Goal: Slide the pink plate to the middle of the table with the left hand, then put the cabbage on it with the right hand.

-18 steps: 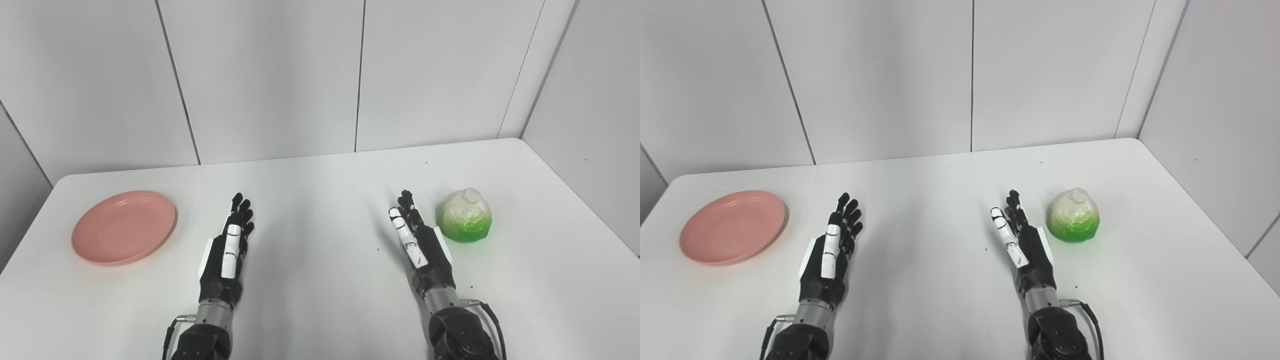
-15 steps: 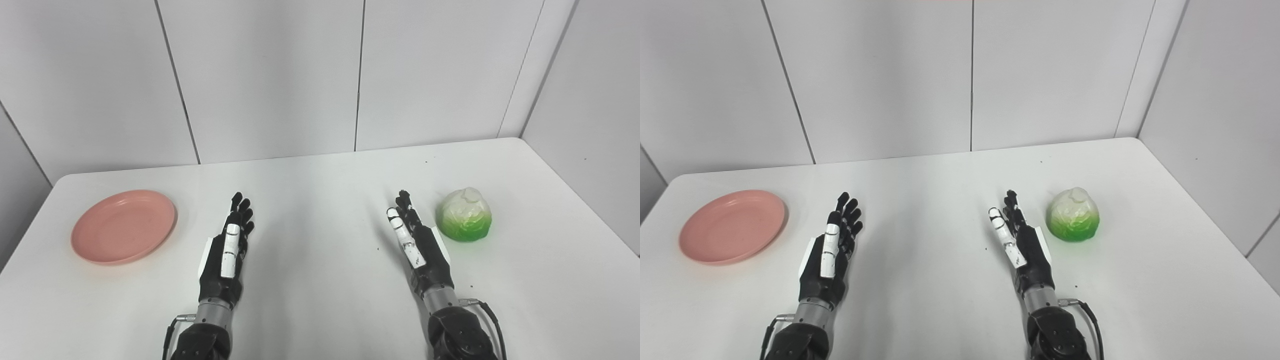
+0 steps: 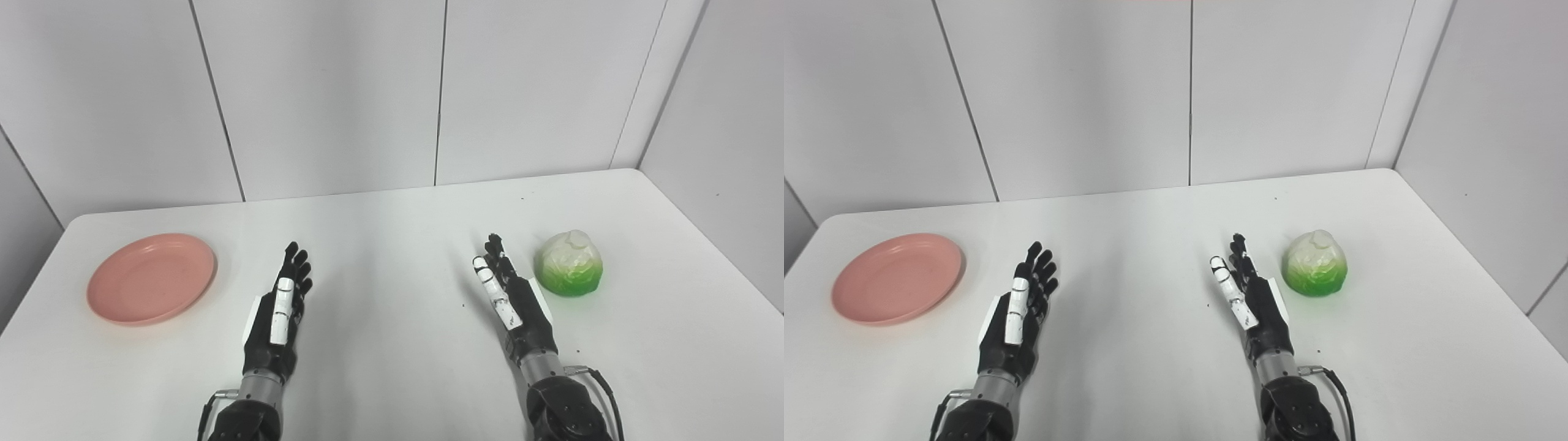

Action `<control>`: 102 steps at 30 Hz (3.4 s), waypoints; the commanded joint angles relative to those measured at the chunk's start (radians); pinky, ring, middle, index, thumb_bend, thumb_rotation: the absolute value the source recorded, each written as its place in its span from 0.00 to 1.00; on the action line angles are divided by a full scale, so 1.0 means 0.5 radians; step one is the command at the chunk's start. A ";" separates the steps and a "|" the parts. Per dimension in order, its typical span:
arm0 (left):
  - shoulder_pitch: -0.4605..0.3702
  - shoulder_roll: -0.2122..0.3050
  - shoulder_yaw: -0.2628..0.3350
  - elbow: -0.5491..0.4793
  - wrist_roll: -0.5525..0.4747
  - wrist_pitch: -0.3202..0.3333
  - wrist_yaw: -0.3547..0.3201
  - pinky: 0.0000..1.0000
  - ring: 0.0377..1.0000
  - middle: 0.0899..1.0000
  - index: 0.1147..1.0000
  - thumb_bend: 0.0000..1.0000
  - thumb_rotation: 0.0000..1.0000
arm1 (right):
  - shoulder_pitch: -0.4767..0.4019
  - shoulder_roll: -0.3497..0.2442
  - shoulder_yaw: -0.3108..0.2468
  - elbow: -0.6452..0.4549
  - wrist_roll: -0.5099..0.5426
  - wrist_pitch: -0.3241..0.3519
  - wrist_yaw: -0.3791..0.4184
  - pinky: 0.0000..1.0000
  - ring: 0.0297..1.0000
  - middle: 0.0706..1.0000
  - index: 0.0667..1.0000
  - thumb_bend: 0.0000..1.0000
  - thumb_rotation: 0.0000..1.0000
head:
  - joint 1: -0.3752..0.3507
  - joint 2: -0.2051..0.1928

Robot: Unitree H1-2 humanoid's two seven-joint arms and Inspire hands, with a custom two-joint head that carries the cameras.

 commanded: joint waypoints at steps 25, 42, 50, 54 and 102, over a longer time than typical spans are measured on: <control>-0.466 0.242 0.384 -0.290 -0.146 0.334 0.136 0.88 0.85 0.84 0.83 0.86 1.00 | 0.076 -0.154 -0.109 -0.110 0.358 -0.170 0.295 1.00 1.00 1.00 1.00 0.54 0.83 | 1.170 -0.421; -0.779 0.647 0.719 0.245 -0.123 0.066 0.363 0.69 0.71 0.68 0.65 0.83 1.00 | 0.095 -0.178 -0.131 -0.159 0.481 -0.105 0.342 1.00 1.00 1.00 1.00 0.62 0.70 | 1.188 -0.464; -0.830 0.818 0.789 0.650 -0.117 -0.135 0.413 0.69 0.71 0.69 0.66 0.82 1.00 | 0.103 -0.163 -0.127 -0.196 0.463 -0.114 0.310 1.00 1.00 1.00 1.00 0.59 0.70 | 1.177 -0.445; -0.855 0.825 0.807 0.806 -0.141 -0.190 0.460 0.71 0.72 0.70 0.68 0.80 1.00 | 0.106 -0.143 -0.144 -0.216 0.561 -0.074 0.339 1.00 1.00 1.00 1.00 0.58 0.65 | 1.170 -0.444; -1.011 0.786 0.718 1.607 -0.315 -0.504 0.334 0.81 0.80 0.76 0.72 0.79 0.99 | 0.195 -0.212 -0.015 -0.624 0.204 0.099 0.204 1.00 1.00 1.00 1.00 0.42 0.79 | 1.169 -0.321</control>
